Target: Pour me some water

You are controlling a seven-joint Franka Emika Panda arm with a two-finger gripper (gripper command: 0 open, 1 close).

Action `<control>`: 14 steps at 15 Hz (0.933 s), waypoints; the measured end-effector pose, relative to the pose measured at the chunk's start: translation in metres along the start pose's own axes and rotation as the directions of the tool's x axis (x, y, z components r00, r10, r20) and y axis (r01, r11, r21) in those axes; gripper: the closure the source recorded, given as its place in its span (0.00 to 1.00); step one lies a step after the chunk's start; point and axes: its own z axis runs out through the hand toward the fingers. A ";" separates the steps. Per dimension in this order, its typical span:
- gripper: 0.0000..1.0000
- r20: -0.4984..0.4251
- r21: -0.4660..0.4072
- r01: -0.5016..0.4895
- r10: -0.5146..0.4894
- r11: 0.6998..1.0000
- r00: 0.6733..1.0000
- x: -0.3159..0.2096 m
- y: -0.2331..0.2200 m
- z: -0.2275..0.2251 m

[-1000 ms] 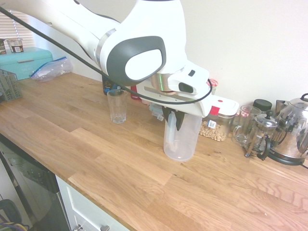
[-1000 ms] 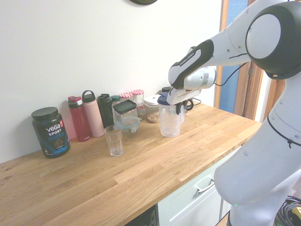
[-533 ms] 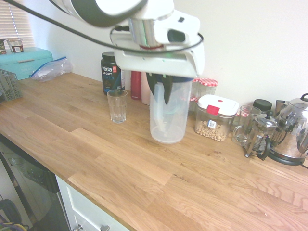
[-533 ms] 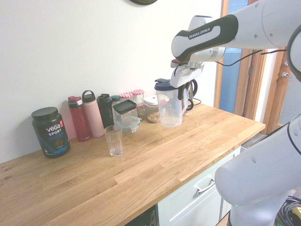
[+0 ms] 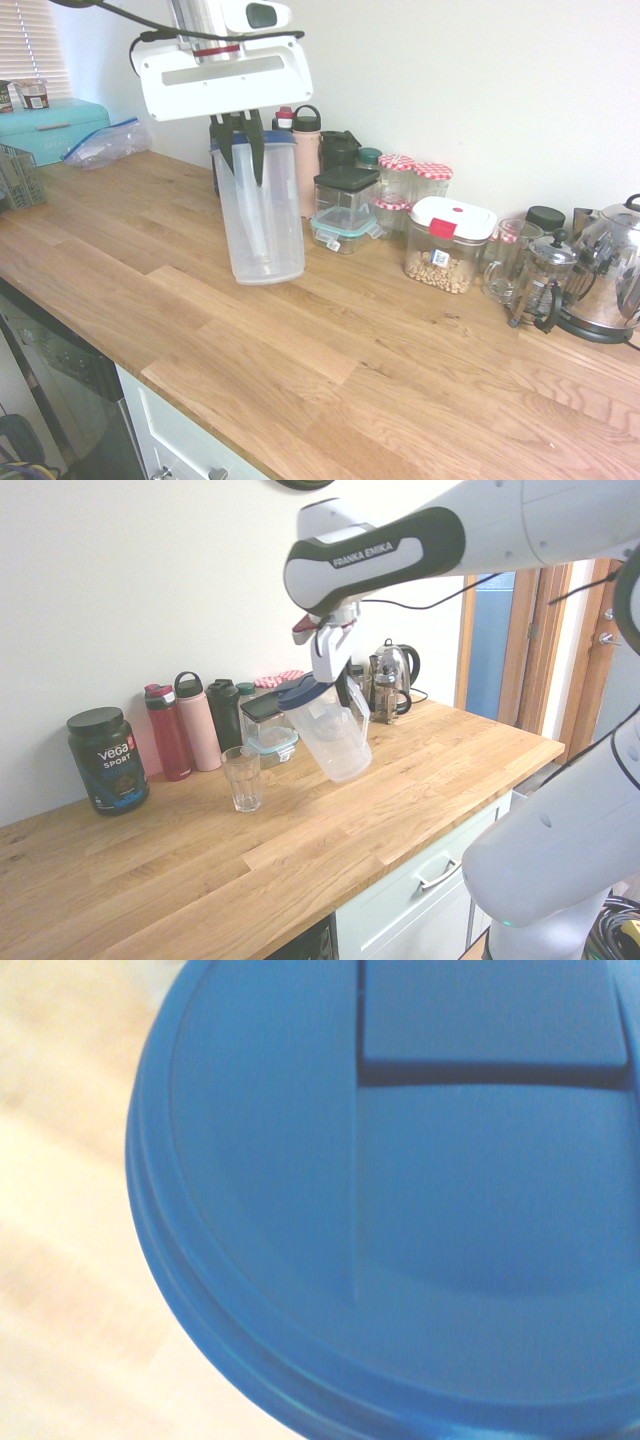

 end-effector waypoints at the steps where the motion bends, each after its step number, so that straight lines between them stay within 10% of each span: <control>1: 1.00 0.025 -0.020 0.029 -0.029 0.999 0.999 0.010 -0.015 -0.006; 14: 1.00 0.223 -0.334 0.254 -0.186 0.907 0.957 0.074 -0.130 -0.010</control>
